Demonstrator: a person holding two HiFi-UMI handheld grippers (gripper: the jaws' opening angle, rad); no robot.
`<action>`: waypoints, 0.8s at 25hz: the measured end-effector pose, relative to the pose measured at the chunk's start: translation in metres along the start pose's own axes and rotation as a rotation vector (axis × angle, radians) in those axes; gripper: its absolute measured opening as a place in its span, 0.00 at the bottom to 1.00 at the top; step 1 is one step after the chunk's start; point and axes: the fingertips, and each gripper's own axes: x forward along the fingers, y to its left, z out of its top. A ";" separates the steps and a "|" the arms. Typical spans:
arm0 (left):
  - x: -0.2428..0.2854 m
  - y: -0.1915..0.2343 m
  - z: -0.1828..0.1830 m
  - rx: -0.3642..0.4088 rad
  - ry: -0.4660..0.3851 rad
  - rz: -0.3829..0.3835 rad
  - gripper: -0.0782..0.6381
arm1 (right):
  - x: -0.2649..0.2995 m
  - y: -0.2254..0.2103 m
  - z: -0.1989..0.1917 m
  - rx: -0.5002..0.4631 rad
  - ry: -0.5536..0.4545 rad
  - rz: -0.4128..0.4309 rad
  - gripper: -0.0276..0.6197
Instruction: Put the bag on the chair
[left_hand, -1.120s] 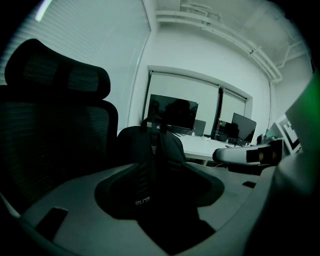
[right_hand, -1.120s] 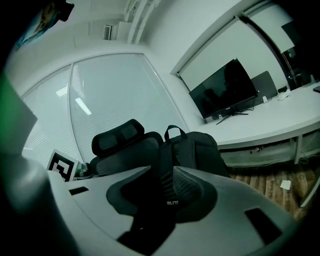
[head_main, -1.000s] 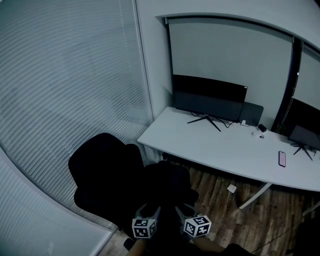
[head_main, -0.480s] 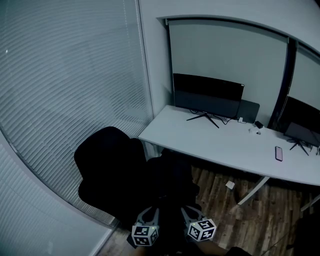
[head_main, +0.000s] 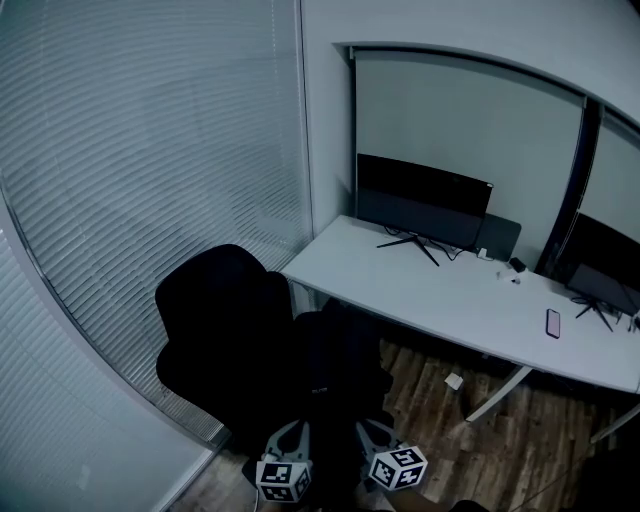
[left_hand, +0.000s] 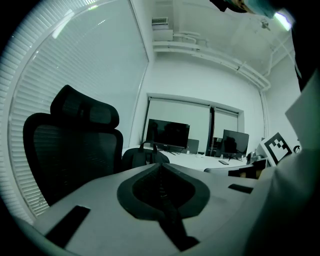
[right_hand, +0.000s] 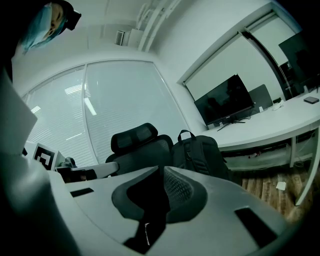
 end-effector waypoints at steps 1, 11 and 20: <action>-0.002 -0.003 0.000 -0.002 -0.008 0.008 0.14 | -0.003 0.000 0.000 -0.004 0.003 0.010 0.13; -0.030 -0.062 0.005 -0.009 -0.038 0.056 0.14 | -0.056 0.001 0.008 -0.049 0.041 0.102 0.13; -0.061 -0.115 -0.010 -0.006 -0.062 0.122 0.14 | -0.114 -0.007 0.006 -0.061 0.063 0.169 0.12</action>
